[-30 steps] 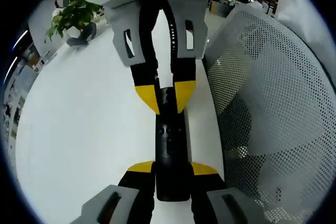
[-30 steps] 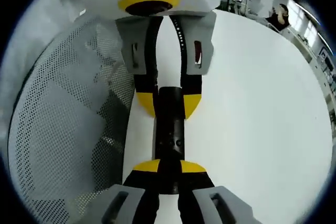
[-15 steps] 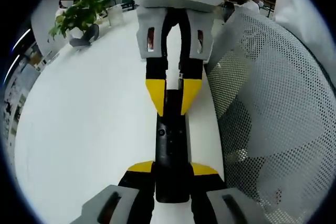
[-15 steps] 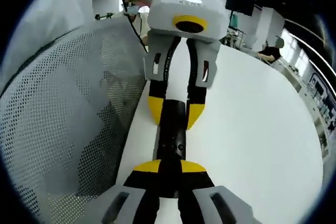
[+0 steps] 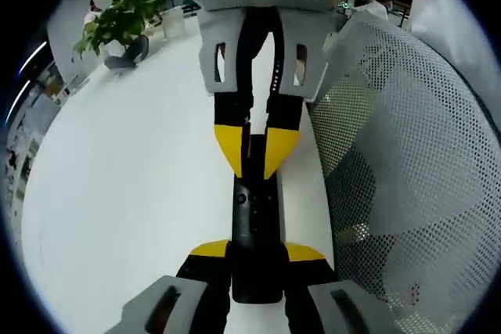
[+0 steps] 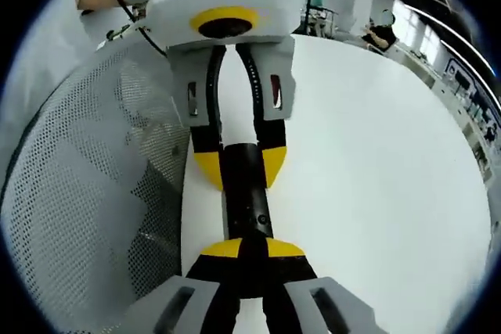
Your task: Press the specified remote control buttons in sequence, fully releasing each button before pressing the next.
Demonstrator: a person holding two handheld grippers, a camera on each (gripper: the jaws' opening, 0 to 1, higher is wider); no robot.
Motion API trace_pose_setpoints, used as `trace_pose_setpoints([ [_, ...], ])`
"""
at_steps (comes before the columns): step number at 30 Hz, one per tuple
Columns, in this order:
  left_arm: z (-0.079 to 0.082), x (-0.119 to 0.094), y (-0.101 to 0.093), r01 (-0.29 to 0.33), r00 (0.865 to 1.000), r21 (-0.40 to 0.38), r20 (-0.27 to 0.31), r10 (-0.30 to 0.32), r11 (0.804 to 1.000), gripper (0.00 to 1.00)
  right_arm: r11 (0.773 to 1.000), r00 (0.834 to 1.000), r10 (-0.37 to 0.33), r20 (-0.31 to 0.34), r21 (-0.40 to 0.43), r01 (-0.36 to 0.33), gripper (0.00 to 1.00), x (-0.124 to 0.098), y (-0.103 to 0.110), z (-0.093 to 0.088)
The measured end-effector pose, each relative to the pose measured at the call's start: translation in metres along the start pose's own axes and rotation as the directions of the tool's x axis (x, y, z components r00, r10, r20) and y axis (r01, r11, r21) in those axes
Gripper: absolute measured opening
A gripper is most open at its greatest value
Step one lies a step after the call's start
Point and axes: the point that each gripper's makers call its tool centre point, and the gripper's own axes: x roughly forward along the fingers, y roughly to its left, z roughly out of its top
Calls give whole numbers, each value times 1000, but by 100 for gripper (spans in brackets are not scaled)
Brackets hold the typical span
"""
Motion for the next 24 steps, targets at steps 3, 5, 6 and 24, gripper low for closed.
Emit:
trace_pose_setpoints([
  [3, 0, 0, 0, -1, 1000, -2, 3, 1, 1000, 22, 996, 1000, 3, 19, -95, -1, 6, -1, 1, 0],
  [5, 0, 0, 0, -2, 1000, -3, 5, 2, 1000, 22, 986, 1000, 14, 28, -168, -9, 5, 0, 2, 2],
  [6, 0, 0, 0, -3, 1000, -4, 6, 3, 1000, 22, 980, 999, 18, 27, -199, -12, 5, 0, 3, 2],
  [24, 1, 0, 1, -11, 1000, -19, 19, 11, 1000, 22, 995, 998, -42, -46, 87, 46, 1, 3, -2, 4],
])
